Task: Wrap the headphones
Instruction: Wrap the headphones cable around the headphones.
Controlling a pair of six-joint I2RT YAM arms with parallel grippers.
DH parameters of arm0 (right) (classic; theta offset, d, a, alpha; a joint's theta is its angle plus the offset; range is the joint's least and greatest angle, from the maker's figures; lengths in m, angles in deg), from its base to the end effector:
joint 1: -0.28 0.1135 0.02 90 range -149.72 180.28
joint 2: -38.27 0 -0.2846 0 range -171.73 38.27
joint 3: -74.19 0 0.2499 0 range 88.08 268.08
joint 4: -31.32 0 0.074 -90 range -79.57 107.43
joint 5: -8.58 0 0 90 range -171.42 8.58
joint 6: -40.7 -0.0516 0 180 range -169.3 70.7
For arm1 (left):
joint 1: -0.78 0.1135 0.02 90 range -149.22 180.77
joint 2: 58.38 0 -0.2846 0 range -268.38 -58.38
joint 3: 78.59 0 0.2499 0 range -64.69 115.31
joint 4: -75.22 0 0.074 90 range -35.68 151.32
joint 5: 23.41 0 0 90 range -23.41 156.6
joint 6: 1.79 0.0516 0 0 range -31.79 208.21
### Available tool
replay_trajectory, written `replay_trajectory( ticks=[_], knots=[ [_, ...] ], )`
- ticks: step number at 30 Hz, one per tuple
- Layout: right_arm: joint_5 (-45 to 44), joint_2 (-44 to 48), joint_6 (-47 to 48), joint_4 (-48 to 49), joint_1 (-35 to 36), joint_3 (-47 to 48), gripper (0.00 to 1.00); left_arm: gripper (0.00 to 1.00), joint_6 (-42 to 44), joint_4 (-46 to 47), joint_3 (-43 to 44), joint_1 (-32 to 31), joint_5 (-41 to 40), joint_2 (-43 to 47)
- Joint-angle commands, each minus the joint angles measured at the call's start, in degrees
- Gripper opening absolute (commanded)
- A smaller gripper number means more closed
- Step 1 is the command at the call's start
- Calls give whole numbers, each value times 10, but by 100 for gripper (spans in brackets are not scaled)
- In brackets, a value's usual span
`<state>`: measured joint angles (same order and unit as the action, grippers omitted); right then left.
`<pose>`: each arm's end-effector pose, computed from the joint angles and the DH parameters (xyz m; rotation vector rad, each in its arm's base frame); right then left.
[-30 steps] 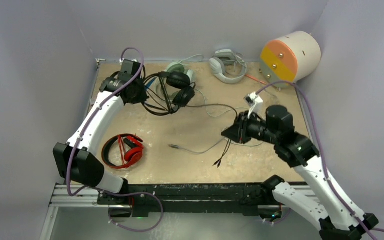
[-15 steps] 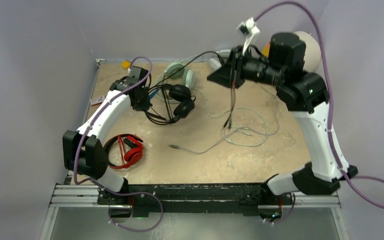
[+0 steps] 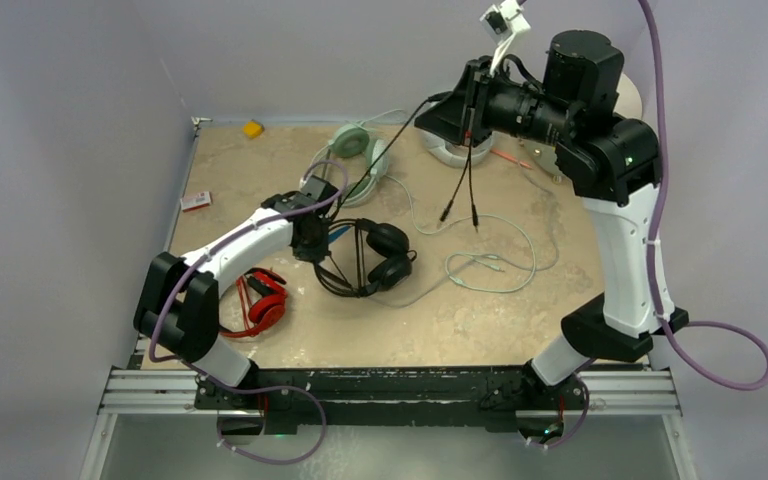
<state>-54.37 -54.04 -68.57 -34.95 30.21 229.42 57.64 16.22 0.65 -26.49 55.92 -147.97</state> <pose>0.2179 0.1525 0.6134 -0.5370 1.6416 1.0297 0.2779 -0.1325 0.2365 -0.1254 2.7351 -0.0174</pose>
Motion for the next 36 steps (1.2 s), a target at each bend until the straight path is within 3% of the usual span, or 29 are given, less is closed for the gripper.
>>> replay_trajectory(
  ticks=[1,9,21,30,36],
  knots=[
    [-94,46,4,59,-8,16,0,0,-29,58,-32,-7,8,24],
    [-266,82,53,88,-10,14,0,0,-7,77,-54,-18,16,45],
    [-270,87,67,111,-10,26,0,0,-6,65,-44,-20,13,23],
    [-384,137,102,143,-10,-15,0,0,4,59,-45,-21,-25,57],
    [-388,143,114,146,-10,-7,0,0,0,53,-41,-20,-29,39]
  ],
)
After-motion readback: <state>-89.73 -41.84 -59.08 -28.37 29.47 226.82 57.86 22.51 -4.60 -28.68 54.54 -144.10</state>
